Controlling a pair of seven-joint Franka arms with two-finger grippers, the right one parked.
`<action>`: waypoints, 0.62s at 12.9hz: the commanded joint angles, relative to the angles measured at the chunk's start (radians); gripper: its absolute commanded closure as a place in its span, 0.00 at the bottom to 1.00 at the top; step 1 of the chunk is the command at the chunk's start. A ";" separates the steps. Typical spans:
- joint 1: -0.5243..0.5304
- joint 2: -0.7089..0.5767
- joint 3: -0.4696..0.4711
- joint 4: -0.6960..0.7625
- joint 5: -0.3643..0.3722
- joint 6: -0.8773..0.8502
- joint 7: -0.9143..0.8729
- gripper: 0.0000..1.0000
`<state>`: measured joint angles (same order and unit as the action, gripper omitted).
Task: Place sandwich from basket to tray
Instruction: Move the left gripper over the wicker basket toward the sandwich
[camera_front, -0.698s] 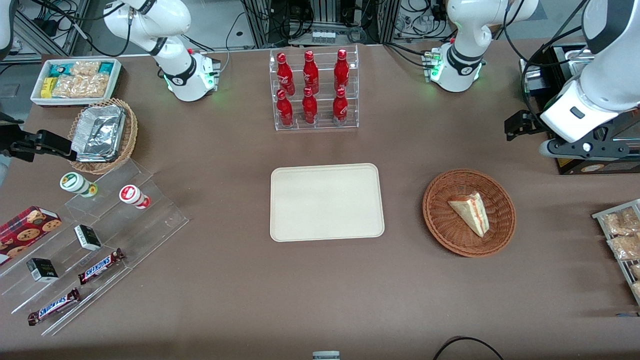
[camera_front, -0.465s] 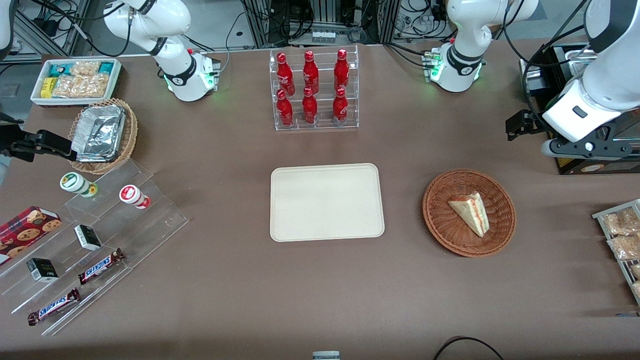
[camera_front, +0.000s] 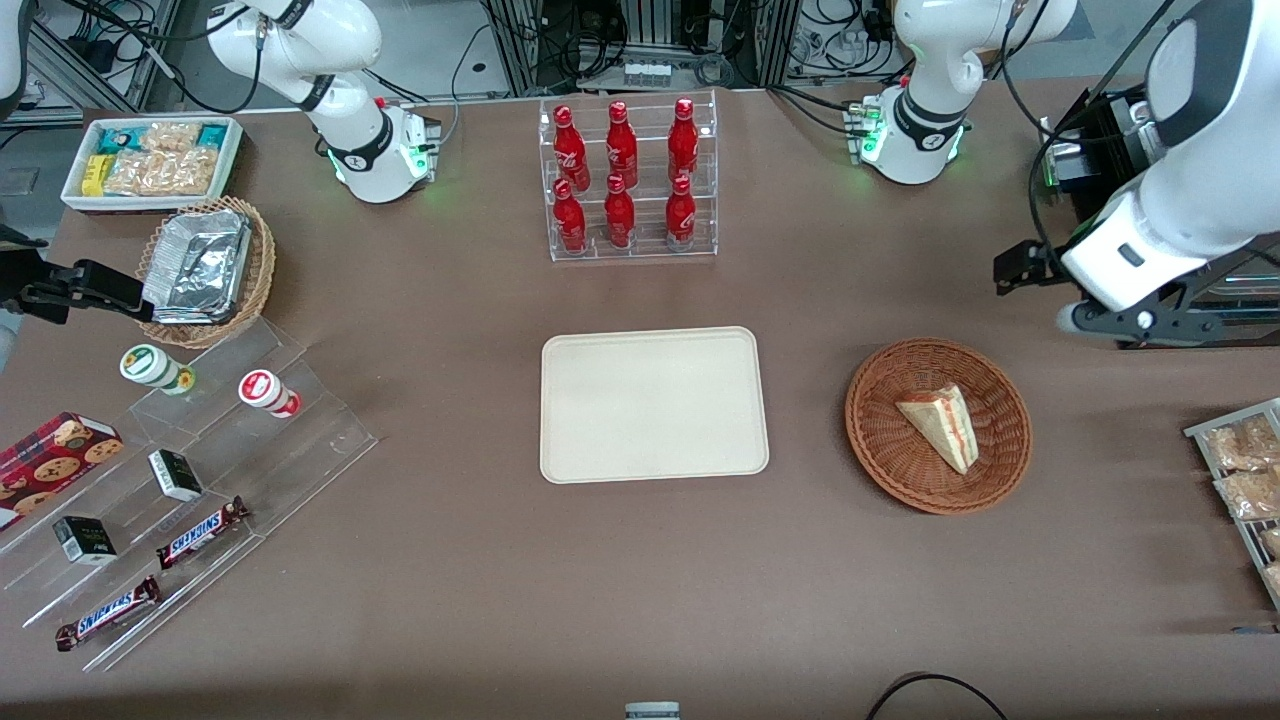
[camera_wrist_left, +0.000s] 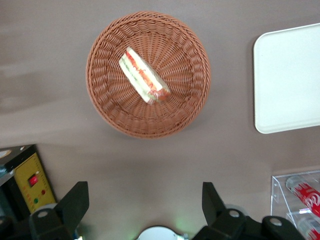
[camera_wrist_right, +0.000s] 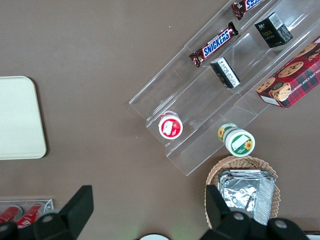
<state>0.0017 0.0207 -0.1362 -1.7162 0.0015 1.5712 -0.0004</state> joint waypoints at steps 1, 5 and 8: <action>0.017 -0.018 -0.005 -0.127 -0.017 0.123 0.023 0.00; 0.017 -0.022 0.004 -0.310 -0.015 0.366 0.022 0.00; 0.017 -0.021 0.018 -0.449 -0.015 0.565 0.022 0.00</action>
<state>0.0074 0.0283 -0.1189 -2.0703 0.0013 2.0325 0.0003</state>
